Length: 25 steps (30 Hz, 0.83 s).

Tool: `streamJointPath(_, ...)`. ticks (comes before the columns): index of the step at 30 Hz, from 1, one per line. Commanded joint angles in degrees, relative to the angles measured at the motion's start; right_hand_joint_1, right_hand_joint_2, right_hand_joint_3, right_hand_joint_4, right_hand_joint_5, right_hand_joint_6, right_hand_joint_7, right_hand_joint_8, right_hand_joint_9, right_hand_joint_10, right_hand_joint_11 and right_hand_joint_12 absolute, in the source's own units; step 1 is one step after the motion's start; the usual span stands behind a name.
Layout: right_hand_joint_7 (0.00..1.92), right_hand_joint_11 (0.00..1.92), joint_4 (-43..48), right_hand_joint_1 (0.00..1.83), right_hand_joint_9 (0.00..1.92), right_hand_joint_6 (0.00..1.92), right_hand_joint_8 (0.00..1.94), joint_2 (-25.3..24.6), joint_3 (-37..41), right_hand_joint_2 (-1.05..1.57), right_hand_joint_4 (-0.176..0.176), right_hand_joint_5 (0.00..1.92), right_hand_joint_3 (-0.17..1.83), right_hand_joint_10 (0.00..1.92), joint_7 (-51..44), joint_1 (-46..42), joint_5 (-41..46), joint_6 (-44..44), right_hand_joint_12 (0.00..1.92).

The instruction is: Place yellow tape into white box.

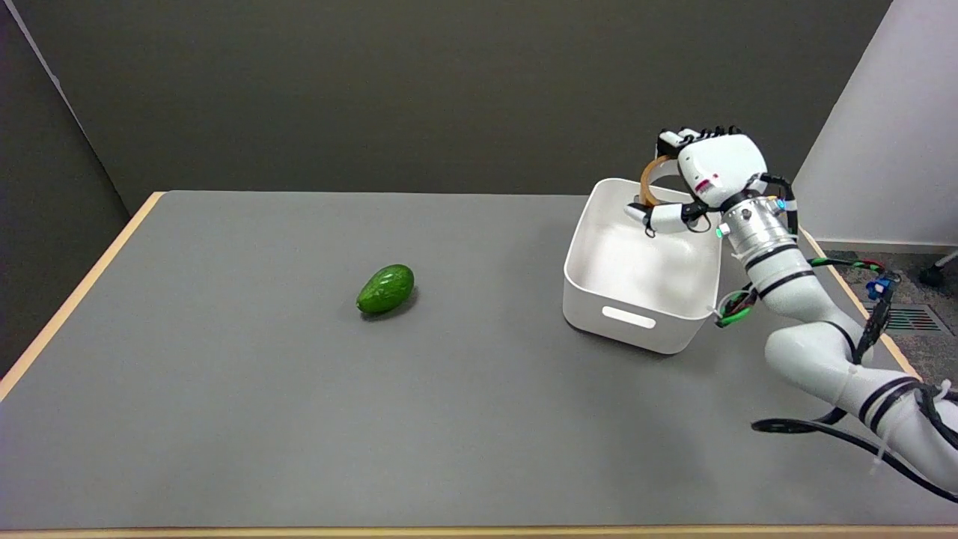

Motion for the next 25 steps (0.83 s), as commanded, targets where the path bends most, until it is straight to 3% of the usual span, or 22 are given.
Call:
streamJointPath(1,0.75,0.62,1.73,0.58,0.77,0.86,1.05,2.3,-2.72,0.67,0.122,0.42,0.91,1.36,12.29,-4.84,1.76,6.64,1.81)
streamJointPath(3,0.43,0.48,2.6,0.32,0.45,0.45,0.46,2.15,-2.24,0.63,0.101,0.22,0.91,0.97,11.91,-5.38,4.79,7.03,1.6)
streamJointPath(5,0.25,0.31,3.65,0.25,0.27,0.37,0.33,1.98,-1.99,0.57,0.097,0.14,0.93,0.75,11.73,-6.2,10.72,7.83,1.5)
streamJointPath(7,0.12,0.2,3.9,0.22,0.14,0.31,0.24,1.98,-1.99,0.54,0.09,0.09,0.92,0.65,11.73,-6.43,14.44,8.94,1.41)
streamJointPath(12,0.02,0.12,4.79,0.2,0.06,0.3,0.23,2.05,-0.71,0.54,0.085,0.05,0.9,0.6,12.14,-6.44,23.16,11.1,1.33)
streamJointPath(16,0.02,0.1,8.68,0.15,0.03,0.27,0.16,2.86,4.88,0.5,0.082,0.05,0.92,0.56,11.65,-6.44,25.45,10.08,1.19)
streamJointPath(25,0.04,0.03,10.85,0.21,0.04,0.29,0.2,5.9,11.11,0.55,0.088,0.05,0.91,0.53,12.21,-6.44,41.42,8.4,1.19)
